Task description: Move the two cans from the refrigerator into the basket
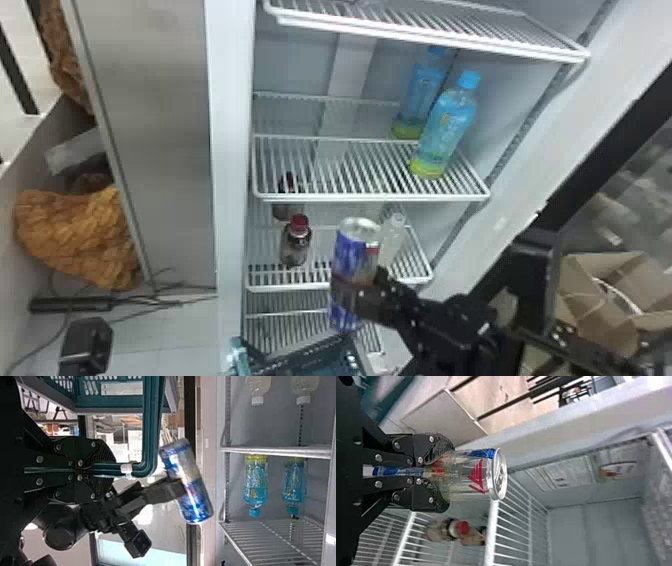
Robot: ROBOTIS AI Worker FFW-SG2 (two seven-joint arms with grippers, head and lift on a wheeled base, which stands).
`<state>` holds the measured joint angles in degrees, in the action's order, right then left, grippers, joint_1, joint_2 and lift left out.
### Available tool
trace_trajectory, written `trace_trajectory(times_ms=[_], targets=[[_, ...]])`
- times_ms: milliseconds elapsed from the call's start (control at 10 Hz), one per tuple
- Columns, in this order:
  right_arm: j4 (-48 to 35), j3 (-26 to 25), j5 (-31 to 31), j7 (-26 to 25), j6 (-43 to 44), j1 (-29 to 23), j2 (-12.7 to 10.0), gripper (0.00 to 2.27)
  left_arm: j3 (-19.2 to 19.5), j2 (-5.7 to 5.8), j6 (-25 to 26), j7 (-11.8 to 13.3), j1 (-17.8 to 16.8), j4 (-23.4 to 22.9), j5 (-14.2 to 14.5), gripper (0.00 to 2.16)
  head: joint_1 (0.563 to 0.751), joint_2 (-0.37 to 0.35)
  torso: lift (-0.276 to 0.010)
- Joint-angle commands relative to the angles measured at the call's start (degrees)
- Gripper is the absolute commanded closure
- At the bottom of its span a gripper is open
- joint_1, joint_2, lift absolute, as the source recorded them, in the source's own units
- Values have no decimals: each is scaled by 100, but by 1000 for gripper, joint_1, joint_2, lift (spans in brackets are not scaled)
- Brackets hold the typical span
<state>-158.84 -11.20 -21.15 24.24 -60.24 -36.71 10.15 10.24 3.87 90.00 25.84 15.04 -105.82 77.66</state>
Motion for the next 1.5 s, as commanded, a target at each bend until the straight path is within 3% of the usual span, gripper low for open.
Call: trace_trajectory(times_ms=[0,700,900,1200,1400], targets=[[-210,-46,-10,72,-262,-224,-22,1228,4,0,0,0,0,0,4,1196,695,-279,-35],[-717,-183,35,687,-1528,-857,-31,1223,16,-9,0,0,-14,0,-8,1196,695,-290,-35],[-731,-286,-22,889,-1963,-843,13,935,4,-9,-14,0,-14,0,-8,1196,695,-298,-35],[-773,-423,-56,942,-1992,-773,4,133,4,-9,0,0,-14,0,-8,1197,695,-317,-35],[-759,-526,-102,951,-1963,-759,-4,117,16,-18,0,0,0,0,4,1196,695,-327,-35]])
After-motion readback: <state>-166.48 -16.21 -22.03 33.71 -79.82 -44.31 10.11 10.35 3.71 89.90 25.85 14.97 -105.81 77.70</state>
